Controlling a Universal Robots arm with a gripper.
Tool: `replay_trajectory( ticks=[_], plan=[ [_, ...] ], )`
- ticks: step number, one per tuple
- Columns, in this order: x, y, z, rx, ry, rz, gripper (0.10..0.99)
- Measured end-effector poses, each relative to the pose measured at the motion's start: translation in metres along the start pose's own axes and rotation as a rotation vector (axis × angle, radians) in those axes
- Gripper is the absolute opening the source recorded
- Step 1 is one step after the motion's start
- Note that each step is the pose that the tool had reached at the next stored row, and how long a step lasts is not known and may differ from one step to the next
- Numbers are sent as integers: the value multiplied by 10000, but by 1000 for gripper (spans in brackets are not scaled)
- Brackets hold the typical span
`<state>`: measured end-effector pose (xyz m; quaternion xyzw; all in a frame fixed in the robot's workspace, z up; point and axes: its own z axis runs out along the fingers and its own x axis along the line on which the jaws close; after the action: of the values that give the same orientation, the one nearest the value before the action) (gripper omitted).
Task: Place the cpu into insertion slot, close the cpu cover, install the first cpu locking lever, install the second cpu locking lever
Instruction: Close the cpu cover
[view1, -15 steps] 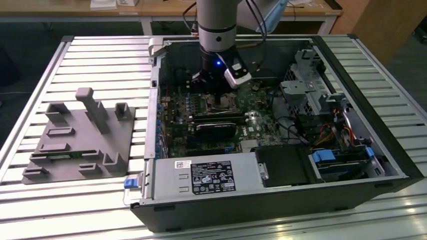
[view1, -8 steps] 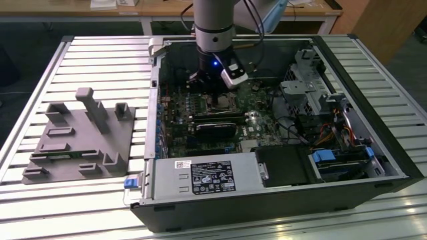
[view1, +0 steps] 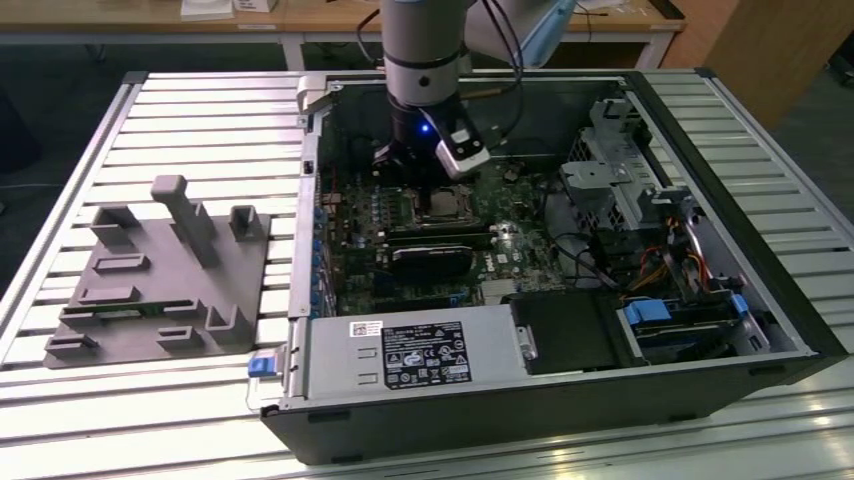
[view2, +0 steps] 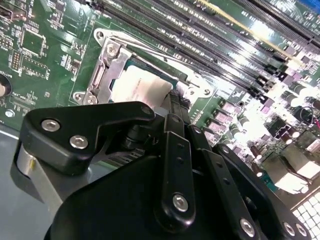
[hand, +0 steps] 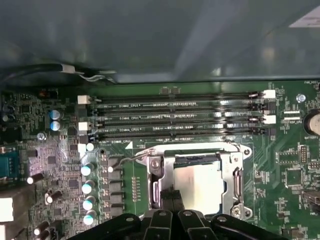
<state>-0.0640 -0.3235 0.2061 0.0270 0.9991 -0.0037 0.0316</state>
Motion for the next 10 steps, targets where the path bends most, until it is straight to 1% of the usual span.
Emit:
replay_trajectory(
  ticks=[2,3,4,10],
  plan=[
    [2,0,7,-176,11,11,106],
    [3,0,10,-244,15,16,106],
    [5,0,14,-278,17,19,106],
    [22,-1,32,-301,19,20,106]
  ],
)
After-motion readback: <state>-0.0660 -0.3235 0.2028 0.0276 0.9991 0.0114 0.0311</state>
